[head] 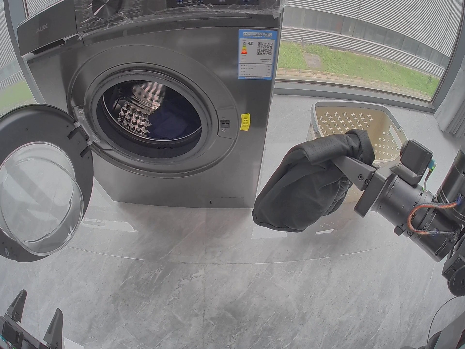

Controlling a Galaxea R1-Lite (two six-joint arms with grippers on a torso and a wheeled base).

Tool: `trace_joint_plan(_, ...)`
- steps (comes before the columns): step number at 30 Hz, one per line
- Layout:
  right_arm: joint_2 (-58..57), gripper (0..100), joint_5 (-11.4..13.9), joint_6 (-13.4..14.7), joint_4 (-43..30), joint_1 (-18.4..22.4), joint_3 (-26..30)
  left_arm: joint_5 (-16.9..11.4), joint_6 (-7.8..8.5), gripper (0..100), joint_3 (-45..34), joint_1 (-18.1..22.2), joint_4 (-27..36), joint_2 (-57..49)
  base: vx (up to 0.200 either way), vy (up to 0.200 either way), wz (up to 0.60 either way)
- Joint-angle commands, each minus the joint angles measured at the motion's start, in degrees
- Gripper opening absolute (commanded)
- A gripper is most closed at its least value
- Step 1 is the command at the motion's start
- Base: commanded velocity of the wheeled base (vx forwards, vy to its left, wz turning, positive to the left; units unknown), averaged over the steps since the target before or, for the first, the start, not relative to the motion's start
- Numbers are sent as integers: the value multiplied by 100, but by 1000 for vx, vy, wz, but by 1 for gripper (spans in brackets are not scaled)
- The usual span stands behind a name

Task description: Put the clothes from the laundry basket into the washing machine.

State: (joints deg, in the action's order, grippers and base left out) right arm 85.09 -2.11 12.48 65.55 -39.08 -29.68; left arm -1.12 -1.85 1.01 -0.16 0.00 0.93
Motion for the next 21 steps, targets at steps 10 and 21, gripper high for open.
trace_joint_plan(10, -1, 0, 0, 44, 2, -3, 6, -2, 1, 100, -92, -2, 0, -84, 0, 200, 0)
trace_joint_plan(21, -10, 0, 0, 44, 2, -3, 86, -2, 1, 100, -92, -2, 0, -93, 0, 73, 0)
